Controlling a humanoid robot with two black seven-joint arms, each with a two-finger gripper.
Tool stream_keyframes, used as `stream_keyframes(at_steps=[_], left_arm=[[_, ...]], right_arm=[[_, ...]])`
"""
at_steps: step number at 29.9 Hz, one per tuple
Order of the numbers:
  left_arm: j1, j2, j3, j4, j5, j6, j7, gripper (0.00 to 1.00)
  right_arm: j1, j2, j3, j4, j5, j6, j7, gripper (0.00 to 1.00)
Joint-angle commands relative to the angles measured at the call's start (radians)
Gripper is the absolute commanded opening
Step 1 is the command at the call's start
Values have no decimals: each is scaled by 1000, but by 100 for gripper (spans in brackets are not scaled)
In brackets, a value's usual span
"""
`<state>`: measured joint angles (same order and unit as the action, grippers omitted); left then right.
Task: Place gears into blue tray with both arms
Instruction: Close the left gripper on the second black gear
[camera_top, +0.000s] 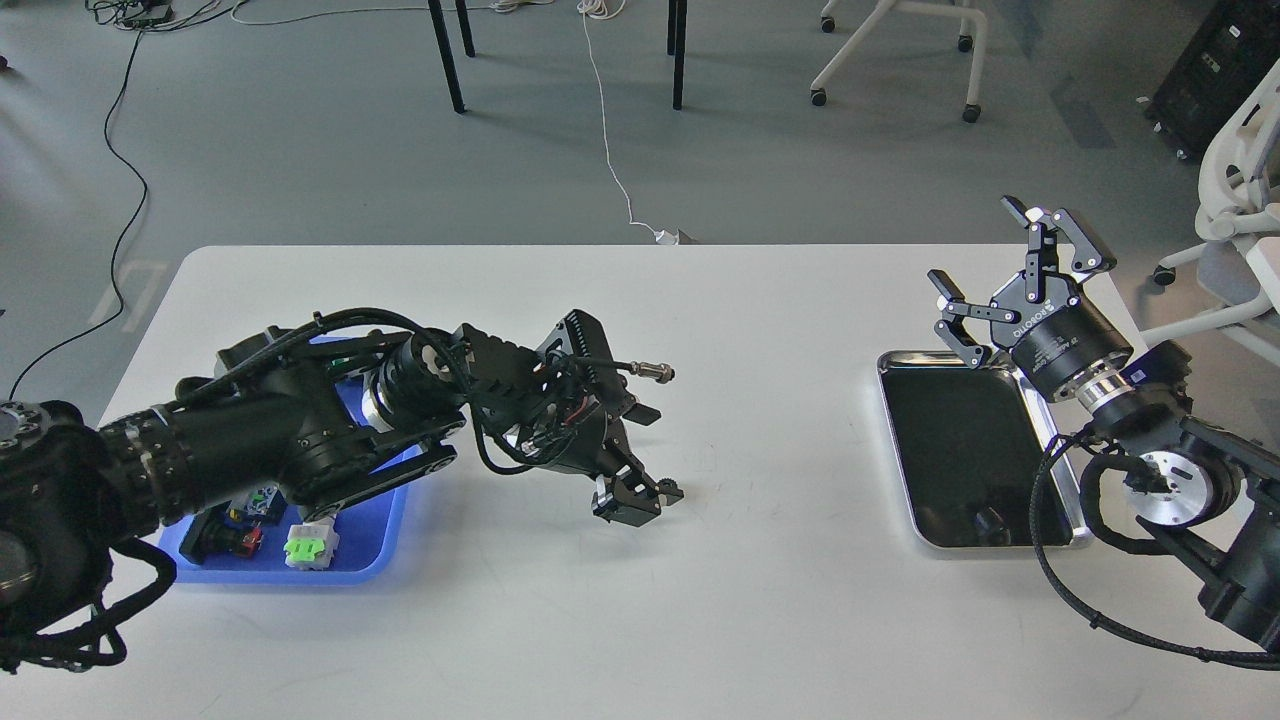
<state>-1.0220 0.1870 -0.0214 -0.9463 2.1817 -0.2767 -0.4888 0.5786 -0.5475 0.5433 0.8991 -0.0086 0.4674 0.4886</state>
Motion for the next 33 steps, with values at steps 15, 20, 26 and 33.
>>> stream_keyframes(at_steps=[15, 20, 26, 33], left_arm=[[8, -54, 66, 72, 0, 1, 0, 54], [7, -64, 67, 75, 0, -1, 0, 35], [5, -64, 67, 75, 0, -1, 0, 18], [-4, -64, 64, 74, 0, -2, 0, 11]], right_arm=[[-2, -9, 10, 1, 1, 7, 0, 97], [-3, -9, 10, 3, 1, 7, 0, 97], [-3, -9, 10, 1, 1, 7, 0, 97], [-3, -8, 10, 3, 1, 7, 0, 97]])
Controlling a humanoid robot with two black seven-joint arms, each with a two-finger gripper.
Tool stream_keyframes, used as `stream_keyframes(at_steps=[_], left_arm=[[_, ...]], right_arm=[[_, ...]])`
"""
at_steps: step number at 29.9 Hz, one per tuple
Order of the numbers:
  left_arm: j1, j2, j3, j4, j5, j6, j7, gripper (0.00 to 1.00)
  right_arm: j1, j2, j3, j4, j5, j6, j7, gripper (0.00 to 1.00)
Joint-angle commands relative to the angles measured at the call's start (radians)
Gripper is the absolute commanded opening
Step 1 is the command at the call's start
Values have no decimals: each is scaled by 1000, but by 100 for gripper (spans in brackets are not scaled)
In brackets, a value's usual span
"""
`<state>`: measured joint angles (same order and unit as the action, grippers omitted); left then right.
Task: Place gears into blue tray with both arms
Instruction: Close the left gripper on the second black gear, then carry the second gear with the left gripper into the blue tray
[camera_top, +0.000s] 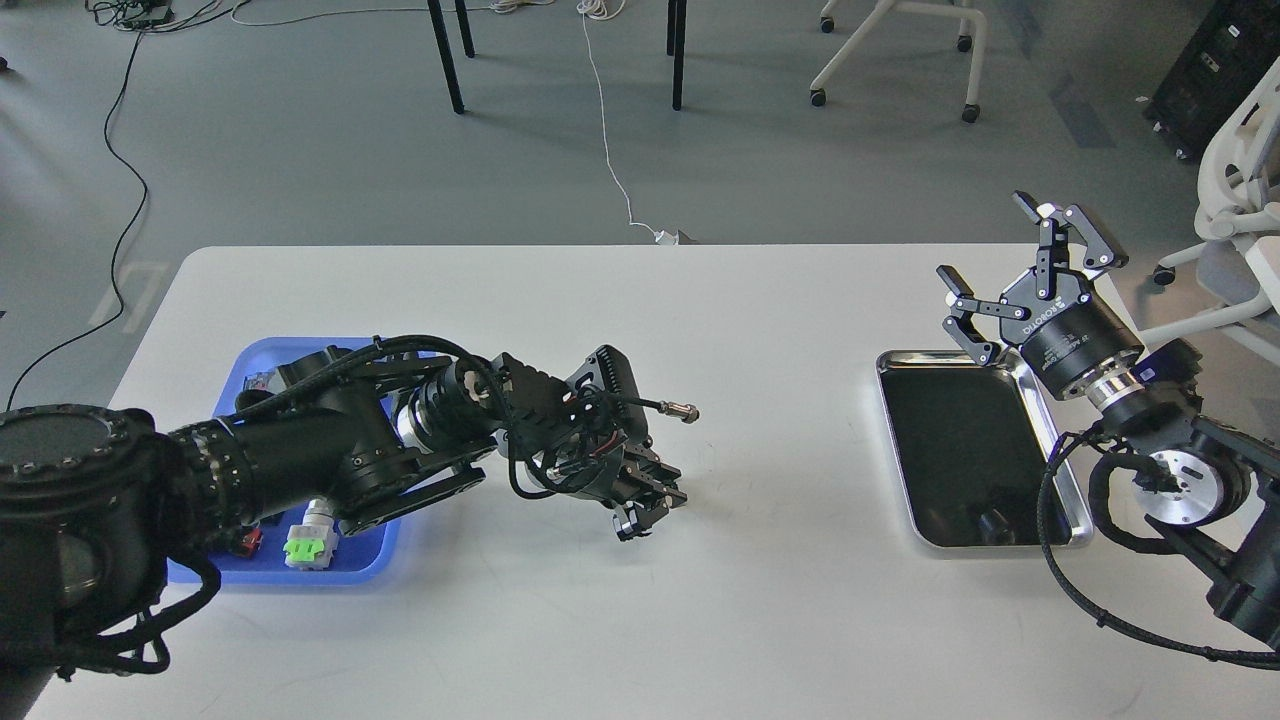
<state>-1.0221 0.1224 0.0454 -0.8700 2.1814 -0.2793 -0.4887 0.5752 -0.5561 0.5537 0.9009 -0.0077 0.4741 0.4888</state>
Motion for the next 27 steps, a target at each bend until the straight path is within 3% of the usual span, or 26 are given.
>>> stream_keyframes(at_steps=[1, 7, 17, 22, 27], left_arm=[[-4, 0, -4, -4, 0, -1, 0, 11], [-49, 80, -16, -44, 0, 0, 0, 11], [-96, 520, -16, -231, -42, 0, 0, 12], [-52, 693, -12, -236, -43, 8, 0, 13], [49, 732, -53, -231, -61, 9, 0, 13]], right_arm=[[0, 1, 0, 1, 0, 0, 0, 97], [0, 10, -1, 1, -2, -2, 0, 97], [0, 38, -9, 6, -3, -3, 0, 97], [0, 56, -11, 6, -3, -5, 0, 97], [0, 61, -11, 7, -3, -6, 0, 97]])
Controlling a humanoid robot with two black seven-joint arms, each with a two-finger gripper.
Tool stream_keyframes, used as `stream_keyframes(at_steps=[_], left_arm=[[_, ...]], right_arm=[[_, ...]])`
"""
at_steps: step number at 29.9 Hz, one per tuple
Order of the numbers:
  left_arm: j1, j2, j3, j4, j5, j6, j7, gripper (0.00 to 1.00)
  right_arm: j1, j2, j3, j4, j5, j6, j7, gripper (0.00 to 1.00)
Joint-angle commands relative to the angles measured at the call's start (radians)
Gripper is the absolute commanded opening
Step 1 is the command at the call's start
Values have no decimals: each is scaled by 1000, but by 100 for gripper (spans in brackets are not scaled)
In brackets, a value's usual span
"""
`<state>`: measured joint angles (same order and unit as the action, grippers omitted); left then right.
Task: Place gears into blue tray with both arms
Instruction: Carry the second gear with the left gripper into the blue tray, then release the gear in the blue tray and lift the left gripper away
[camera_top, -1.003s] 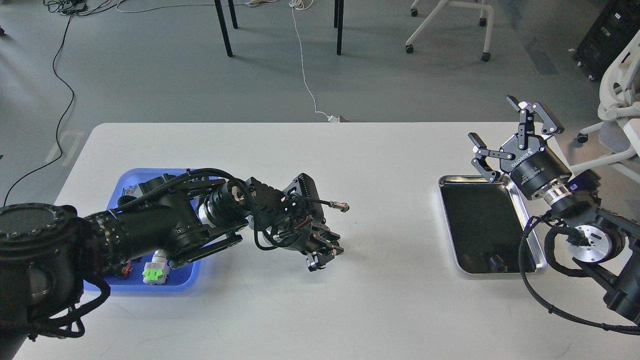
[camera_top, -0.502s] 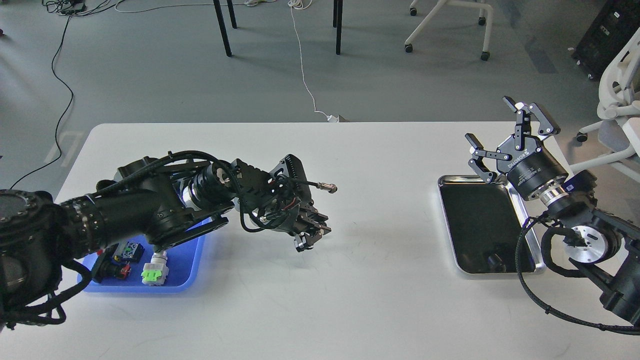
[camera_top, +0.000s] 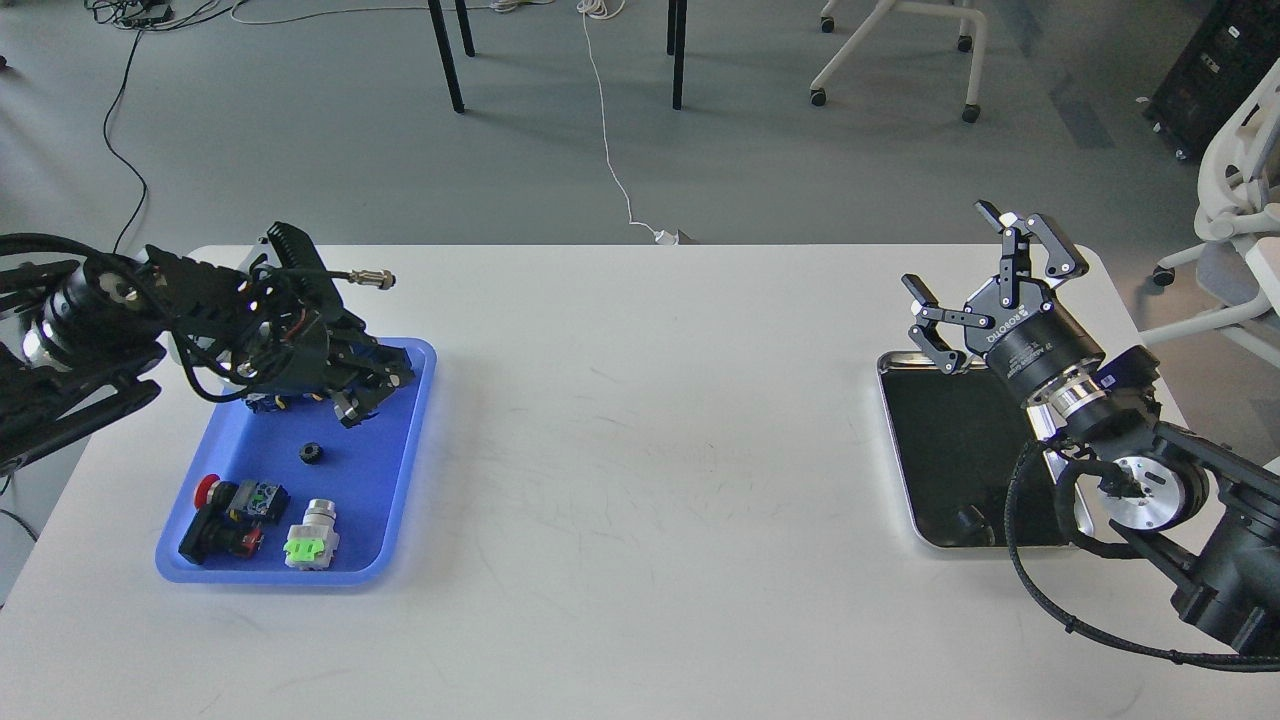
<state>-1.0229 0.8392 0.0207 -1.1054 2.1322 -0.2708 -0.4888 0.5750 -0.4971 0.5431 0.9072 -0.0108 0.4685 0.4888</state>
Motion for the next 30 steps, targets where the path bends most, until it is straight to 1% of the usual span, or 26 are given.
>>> stream_keyframes(at_steps=[1, 7, 13, 17, 21, 23, 26, 28, 29, 30], left_arm=[[67, 14, -39, 7, -17, 1, 0, 13], [138, -21, -88, 18, -14, 1, 0, 14], [153, -54, -88, 82, -14, 4, 0, 17], [158, -63, -88, 104, -17, 27, 0, 19], [158, -87, -90, 142, -17, 30, 0, 25], [158, -98, -90, 156, -17, 30, 0, 32], [158, -111, -96, 160, -17, 30, 0, 59], [158, -109, -97, 160, -18, 30, 0, 80], [158, -109, -97, 160, -18, 30, 0, 83], [158, -106, -99, 160, -18, 30, 0, 84]], right_arm=[[0, 2, 0, 1, 0, -1, 0, 97], [-1, -3, 0, 1, 0, 1, 0, 97], [-4, -5, 0, 7, 0, 1, 0, 97], [-14, -6, 0, 15, 0, 1, 0, 97], [-15, -8, 0, 16, 0, 1, 0, 97], [-14, -11, 3, 16, 0, 1, 0, 97], [-15, -14, 3, 16, 0, 2, 0, 97], [-15, -15, 3, 16, 0, 2, 0, 97], [-15, -15, 5, 16, 0, 2, 0, 97], [-15, -15, 5, 16, 0, 2, 0, 97]])
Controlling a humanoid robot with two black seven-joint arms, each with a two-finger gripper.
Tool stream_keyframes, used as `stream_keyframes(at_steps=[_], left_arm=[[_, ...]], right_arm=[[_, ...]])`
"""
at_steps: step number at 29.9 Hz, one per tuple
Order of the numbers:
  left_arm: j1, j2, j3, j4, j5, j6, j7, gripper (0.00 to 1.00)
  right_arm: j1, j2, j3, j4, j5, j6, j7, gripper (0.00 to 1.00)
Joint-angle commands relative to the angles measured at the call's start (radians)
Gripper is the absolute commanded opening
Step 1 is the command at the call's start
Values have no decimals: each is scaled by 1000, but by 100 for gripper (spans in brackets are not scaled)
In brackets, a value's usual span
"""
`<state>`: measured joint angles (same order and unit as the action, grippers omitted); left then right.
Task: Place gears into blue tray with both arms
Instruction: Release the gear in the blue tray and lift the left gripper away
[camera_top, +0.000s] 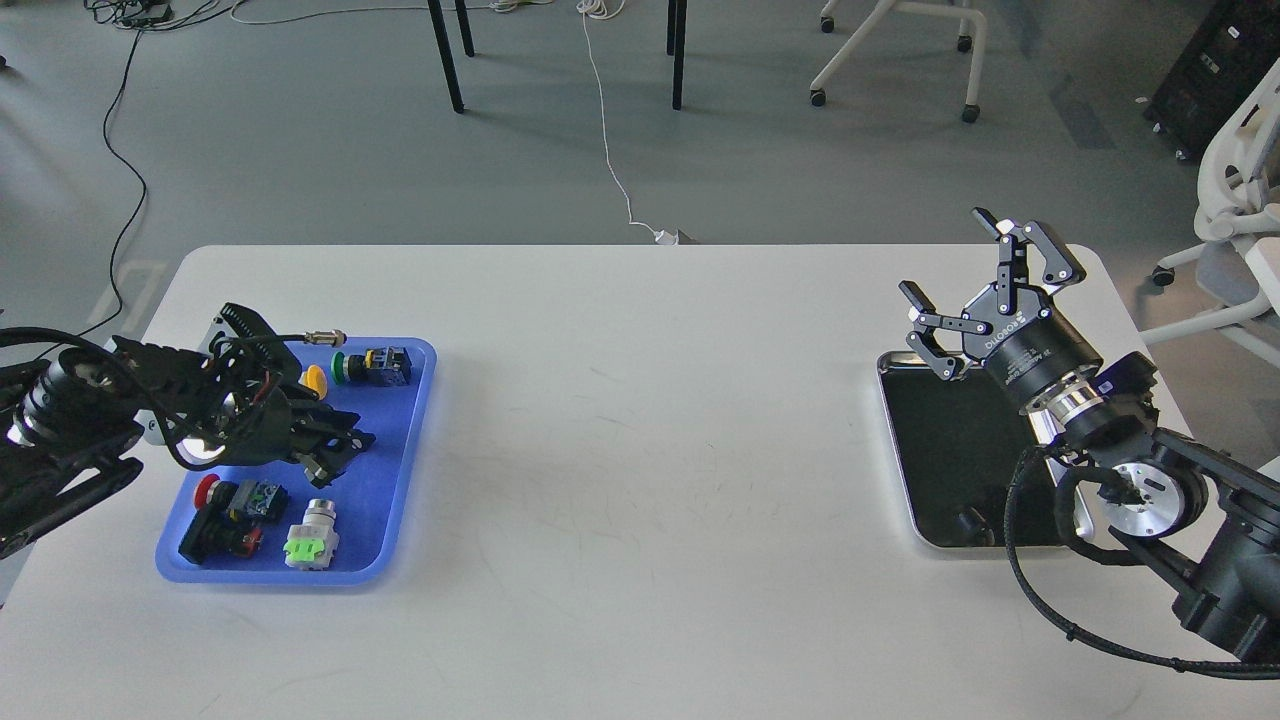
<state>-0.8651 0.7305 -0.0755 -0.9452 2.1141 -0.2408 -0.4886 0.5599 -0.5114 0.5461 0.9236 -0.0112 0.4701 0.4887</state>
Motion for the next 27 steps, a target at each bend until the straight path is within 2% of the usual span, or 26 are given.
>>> stream_keyframes(at_steps=[1, 4, 7, 14, 16, 19, 20, 21, 23, 27], left_arm=[[-2, 6, -7, 0, 0, 0, 0, 85], [-2, 15, -81, -1, -19, 0, 0, 91], [0, 20, -203, -14, -150, -2, 0, 96], [35, 18, -257, -110, -889, 5, 0, 98], [87, 0, -297, -159, -1096, 21, 0, 98], [223, -48, -448, -230, -1296, 55, 0, 98], [241, -54, -470, -234, -1307, 57, 0, 98], [336, -104, -600, -250, -1341, 60, 0, 98], [431, -173, -726, -250, -1349, 52, 0, 98], [547, -292, -878, -244, -1367, 44, 0, 98]], right_arm=[[0, -1, 0, 0, -1, 1, 0, 97], [0, 1, -2, -2, -1, 1, 0, 97], [2, -1, -6, -2, -3, 1, 0, 97], [8, 7, -15, -6, -18, -2, 0, 97], [9, 8, -15, -3, -18, -2, 0, 97], [9, 7, -17, 0, -18, -1, 0, 98], [9, 7, -18, -2, -18, -1, 0, 99], [14, 2, -26, -3, -18, -1, 0, 99], [12, 1, -25, -5, -18, 4, 0, 99], [11, 1, -26, -5, -18, 5, 0, 99]])
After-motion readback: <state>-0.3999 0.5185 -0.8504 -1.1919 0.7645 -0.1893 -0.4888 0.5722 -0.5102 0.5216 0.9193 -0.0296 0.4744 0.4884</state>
